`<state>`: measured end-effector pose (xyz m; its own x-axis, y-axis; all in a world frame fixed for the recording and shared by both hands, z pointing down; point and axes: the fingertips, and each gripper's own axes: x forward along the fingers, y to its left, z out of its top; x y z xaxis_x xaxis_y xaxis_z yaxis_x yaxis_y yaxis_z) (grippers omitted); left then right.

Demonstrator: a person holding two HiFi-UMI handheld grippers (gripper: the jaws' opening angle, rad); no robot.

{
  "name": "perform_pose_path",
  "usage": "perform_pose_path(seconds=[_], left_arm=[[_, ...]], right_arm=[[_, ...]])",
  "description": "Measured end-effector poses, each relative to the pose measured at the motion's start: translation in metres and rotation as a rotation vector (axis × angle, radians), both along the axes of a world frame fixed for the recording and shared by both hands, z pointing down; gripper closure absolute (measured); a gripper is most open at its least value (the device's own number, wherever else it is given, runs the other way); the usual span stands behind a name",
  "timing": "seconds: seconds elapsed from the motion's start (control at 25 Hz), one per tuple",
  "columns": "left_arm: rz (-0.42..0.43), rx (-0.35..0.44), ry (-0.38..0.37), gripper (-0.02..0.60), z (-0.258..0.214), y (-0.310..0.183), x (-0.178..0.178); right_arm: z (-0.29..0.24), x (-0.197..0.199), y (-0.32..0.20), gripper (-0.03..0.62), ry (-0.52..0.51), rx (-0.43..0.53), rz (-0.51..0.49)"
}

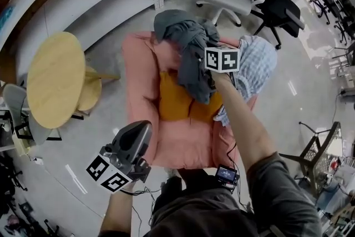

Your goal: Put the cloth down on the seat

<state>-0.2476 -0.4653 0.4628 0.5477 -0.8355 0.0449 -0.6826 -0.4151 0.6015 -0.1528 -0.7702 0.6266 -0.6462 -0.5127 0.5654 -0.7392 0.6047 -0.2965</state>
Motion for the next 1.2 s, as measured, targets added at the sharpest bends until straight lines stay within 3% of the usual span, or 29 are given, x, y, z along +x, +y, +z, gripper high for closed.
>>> perform_pose_path(seconds=[0.56,1.2], left_arm=[[0.071,0.032,-0.009,0.572,-0.011,-0.007,0.029],[0.152,0.147,-0.065,0.572,-0.090,0.035,0.062]], right_arm=[[-0.071,0.027,0.047,0.355,-0.090,0.199,-0.026],[-0.223,0.085,0.213,0.356,-0.324,0.338,-0.086]])
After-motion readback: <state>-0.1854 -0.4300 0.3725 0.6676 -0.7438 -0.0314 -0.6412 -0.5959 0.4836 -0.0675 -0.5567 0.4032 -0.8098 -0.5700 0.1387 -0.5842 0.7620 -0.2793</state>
